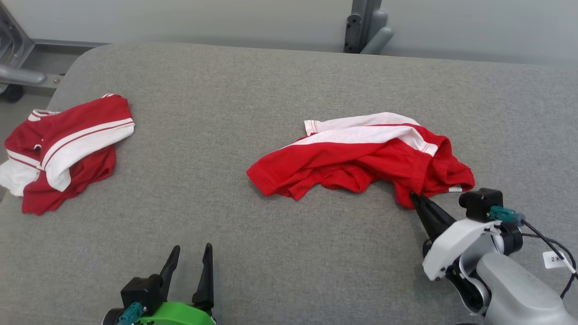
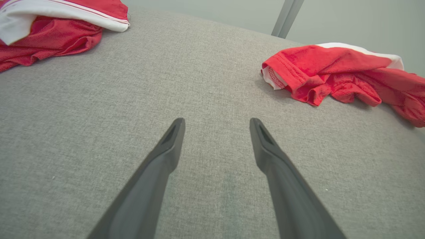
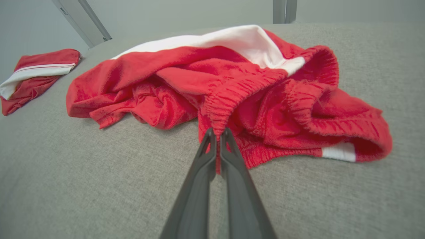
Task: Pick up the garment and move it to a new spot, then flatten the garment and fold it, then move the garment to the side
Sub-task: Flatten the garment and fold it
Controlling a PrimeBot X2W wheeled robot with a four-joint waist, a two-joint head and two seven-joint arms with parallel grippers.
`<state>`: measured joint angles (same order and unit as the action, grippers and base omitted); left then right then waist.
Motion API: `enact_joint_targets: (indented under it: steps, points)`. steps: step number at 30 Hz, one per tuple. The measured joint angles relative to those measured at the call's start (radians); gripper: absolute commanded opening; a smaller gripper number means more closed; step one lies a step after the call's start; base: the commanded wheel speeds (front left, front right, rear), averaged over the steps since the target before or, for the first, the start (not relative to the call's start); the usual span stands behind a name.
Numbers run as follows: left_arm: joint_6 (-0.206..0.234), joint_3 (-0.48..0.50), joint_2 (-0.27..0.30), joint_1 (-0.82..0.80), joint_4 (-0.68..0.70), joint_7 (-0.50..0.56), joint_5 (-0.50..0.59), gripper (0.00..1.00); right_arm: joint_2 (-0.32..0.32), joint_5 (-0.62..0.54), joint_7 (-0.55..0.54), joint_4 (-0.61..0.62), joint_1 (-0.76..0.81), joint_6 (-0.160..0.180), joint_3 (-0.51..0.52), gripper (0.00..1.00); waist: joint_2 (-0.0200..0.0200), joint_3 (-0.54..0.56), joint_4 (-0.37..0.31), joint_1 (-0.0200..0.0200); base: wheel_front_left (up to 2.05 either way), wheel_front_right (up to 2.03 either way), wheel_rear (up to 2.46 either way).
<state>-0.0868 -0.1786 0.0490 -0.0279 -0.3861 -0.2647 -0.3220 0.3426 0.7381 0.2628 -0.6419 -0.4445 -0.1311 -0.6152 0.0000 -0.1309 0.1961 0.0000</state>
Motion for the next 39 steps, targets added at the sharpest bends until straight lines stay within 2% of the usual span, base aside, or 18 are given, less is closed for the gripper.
enact_joint_targets:
  steps: [9,16,17,18,23,28,34,39]
  points:
    - [0.002,-0.004,0.0,0.03,-0.008,0.0,-0.001,1.0,0.126,0.053,0.0,0.083,0.146,0.0,-0.05,0.0,0.0,0.062,-0.051,0.0,0.0,0.0,0.0]
    - [0.003,-0.004,0.0,0.053,-0.01,0.0,-0.001,1.0,0.17,0.103,0.0,0.075,0.195,0.0,-0.086,0.0,0.0,0.107,-0.077,0.0,0.0,0.0,0.0]
    - [0.003,-0.005,0.0,0.055,-0.01,0.0,-0.001,1.0,0.169,0.108,0.0,0.066,0.196,0.0,-0.09,0.16,0.0,0.111,-0.079,0.0,0.0,0.0,0.0]
    - [0.003,-0.006,0.0,0.057,-0.01,0.0,-0.001,1.0,0.169,0.108,0.0,0.053,0.196,0.0,-0.093,1.0,0.0,0.114,-0.081,0.0,0.0,0.0,0.0]
    - [0.005,-0.004,0.0,0.059,-0.008,0.0,-0.001,1.0,0.166,0.098,0.0,0.029,0.204,0.0,-0.04,1.0,0.0,0.126,-0.084,0.0,0.0,0.0,0.0]
    - [0.017,0.021,0.0,0.069,0.003,0.0,0.001,1.0,0.129,0.002,0.0,0.06,0.239,0.0,0.12,1.0,0.0,0.139,-0.098,0.0,0.0,0.0,0.0]
    - [0.035,0.064,0.0,0.08,0.042,0.0,0.025,1.0,0.012,-0.216,0.0,0.179,0.323,0.0,0.389,1.0,0.0,0.159,-0.125,0.0,0.0,0.0,0.0]
    - [0.041,0.095,0.0,0.103,0.081,0.0,0.058,1.0,-0.114,-0.391,0.0,0.294,0.395,0.0,0.524,1.0,0.0001,0.186,-0.15,0.0,0.0,0.0,0.0]
